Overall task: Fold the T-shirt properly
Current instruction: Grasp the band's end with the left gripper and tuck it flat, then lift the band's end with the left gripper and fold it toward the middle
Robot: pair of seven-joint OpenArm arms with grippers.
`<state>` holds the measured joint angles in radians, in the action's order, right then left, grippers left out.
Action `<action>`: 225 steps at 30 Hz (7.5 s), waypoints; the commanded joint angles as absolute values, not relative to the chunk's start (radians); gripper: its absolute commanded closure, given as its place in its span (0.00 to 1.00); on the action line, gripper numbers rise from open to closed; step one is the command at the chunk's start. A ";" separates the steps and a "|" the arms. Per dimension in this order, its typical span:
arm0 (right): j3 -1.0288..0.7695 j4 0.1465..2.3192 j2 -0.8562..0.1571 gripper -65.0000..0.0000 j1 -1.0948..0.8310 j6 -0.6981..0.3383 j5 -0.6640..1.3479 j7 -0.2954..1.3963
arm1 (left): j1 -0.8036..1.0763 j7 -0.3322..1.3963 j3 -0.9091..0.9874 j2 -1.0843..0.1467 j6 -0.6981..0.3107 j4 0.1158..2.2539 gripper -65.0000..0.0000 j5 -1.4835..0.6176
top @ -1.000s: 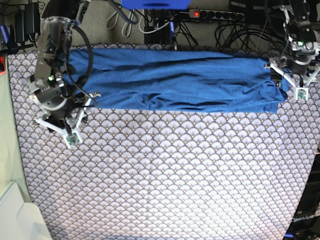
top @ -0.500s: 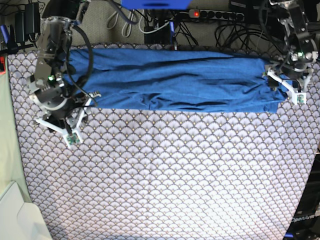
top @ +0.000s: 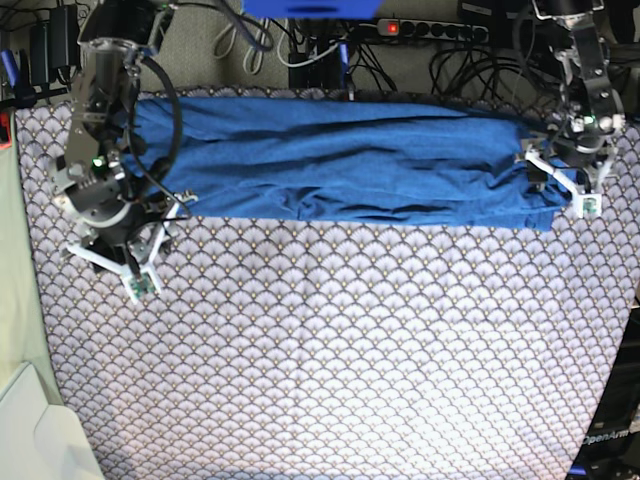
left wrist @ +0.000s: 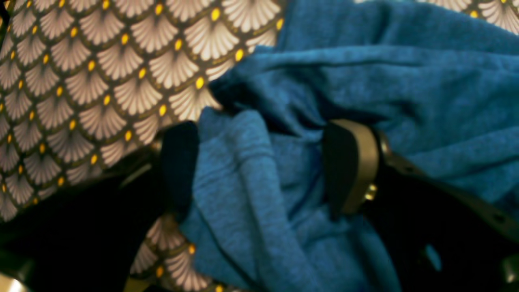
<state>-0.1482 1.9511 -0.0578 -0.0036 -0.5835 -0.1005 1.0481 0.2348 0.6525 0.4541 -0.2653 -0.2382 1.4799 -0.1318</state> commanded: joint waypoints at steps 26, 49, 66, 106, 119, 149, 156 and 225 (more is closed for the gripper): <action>-0.151 1.966 -0.064 0.53 0.007 -0.587 -0.101 1.032 | 0.243 0.685 0.446 -0.271 -0.262 1.529 0.99 -0.136; -0.151 1.966 -0.064 0.53 0.002 -0.587 -0.101 1.032 | 0.231 0.799 0.518 -0.278 -0.263 1.618 0.50 -0.139; -0.150 1.966 -0.064 0.53 0.001 -0.587 -0.099 1.032 | 0.231 0.799 0.512 -0.404 -0.263 1.509 0.37 -0.377; -0.150 1.966 -0.065 0.53 0.005 -0.587 -0.099 1.032 | 0.183 0.799 0.509 -0.349 -0.377 1.300 0.86 -0.367; -0.150 1.966 -0.065 0.53 0.005 -0.587 -0.099 1.032 | 0.199 0.855 0.516 -0.343 -0.366 1.577 1.00 -0.366; -0.150 1.966 -0.058 0.53 0.008 -0.587 -0.099 1.032 | 0.277 0.944 0.059 0.157 -0.156 1.986 1.00 0.642; -0.150 1.966 -0.058 0.53 0.008 -0.587 -0.099 1.033 | 0.348 0.944 -0.145 0.157 0.170 1.985 1.00 0.786; -0.150 1.966 -0.058 0.53 0.001 -0.587 -0.099 1.033 | 0.228 1.030 -0.430 0.117 0.406 1.954 0.35 0.013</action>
<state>-0.1482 1.9511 -0.0544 -0.0120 -0.5831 -0.1005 1.0508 0.2367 1.0393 -0.4278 0.1131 0.3981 1.9293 0.0170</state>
